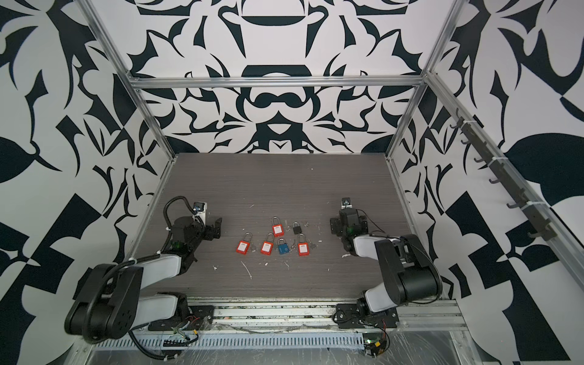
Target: Lock with the key
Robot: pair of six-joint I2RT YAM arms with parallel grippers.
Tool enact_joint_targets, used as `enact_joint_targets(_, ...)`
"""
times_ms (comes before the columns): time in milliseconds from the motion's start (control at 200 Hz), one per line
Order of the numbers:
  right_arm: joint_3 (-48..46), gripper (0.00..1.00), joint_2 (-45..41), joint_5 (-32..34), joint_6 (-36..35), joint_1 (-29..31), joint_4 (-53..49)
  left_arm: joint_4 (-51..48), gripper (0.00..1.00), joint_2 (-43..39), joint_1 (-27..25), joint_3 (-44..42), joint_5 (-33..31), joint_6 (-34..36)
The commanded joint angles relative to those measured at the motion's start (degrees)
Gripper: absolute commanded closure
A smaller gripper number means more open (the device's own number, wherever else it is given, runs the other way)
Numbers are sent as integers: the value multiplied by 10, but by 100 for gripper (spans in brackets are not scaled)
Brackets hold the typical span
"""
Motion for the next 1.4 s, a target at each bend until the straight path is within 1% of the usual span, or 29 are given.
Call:
enact_joint_targets(0, -52, 0, 25, -13, -11, -26, 275, 205, 1, 71, 26, -9, 29, -11)
enact_joint_targets(30, -68, 0, 38, -22, -10, -31, 332, 241, 1, 101, 32, -13, 31, -18)
enact_joint_targets(50, -74, 0, 37, -21, -9, -32, 345, 266, 1, 121, 34, -17, 32, -21)
enact_joint_targets(85, -71, 0, 28, -24, -7, -33, 324, 327, 1, 155, 39, -19, 29, -22)
enact_joint_targets(110, -58, 0, 24, -26, -6, -35, 295, 342, 1, 161, 41, -19, 30, -21)
enact_joint_targets(130, -45, 0, 25, -24, -6, -35, 272, 333, 1, 151, 43, -19, 32, -25)
enact_joint_targets(170, -27, 0, 29, -17, -4, -35, 240, 274, 1, 118, 46, -17, 36, -31)
enact_joint_targets(210, -21, 0, 32, -10, -3, -35, 229, 232, 1, 100, 48, -12, 34, -39)
enact_joint_targets(325, -28, 0, 28, -21, -7, -34, 237, 239, 1, 138, 48, 19, 47, -29)
enact_joint_targets(405, -25, 0, 28, -21, -7, -35, 233, 137, 1, 110, 48, 49, 36, -39)
enact_joint_targets(445, -24, 0, 28, -23, -8, -34, 230, 113, 1, 109, 48, 60, 38, -40)
enact_joint_targets(525, -22, 0, 29, -26, -11, -35, 229, 128, 1, 126, 48, 68, 45, -31)
enact_joint_targets(600, -23, 0, 29, -27, -11, -35, 229, 95, 1, 119, 48, 76, 54, -30)
enact_joint_targets(655, -20, 0, 30, -27, -11, -35, 227, 93, 1, 122, 48, 79, 62, -28)
enact_joint_targets(775, -21, 0, 30, -30, -12, -35, 228, 94, 1, 123, 48, 81, 62, -26)
enact_joint_targets(850, -16, 0, 32, -57, -18, -35, 222, 94, 1, 123, 48, 80, 61, -26)
enact_joint_targets(1165, -11, 0, 34, -64, -15, -40, 215, 96, 1, 123, 48, 79, 58, -28)
enact_joint_targets(1175, -12, 0, 33, -79, -15, -41, 215, 96, 1, 122, 48, 79, 58, -29)
enact_joint_targets(1195, -13, 0, 31, -84, -15, -42, 215, 96, 1, 122, 48, 79, 58, -29)
enact_joint_targets(1295, -22, 0, 28, -82, -20, -42, 227, 95, 1, 121, 48, 79, 58, -28)
enact_joint_targets(1395, -19, 0, 27, -84, -20, -41, 219, 94, 1, 122, 48, 80, 58, -27)
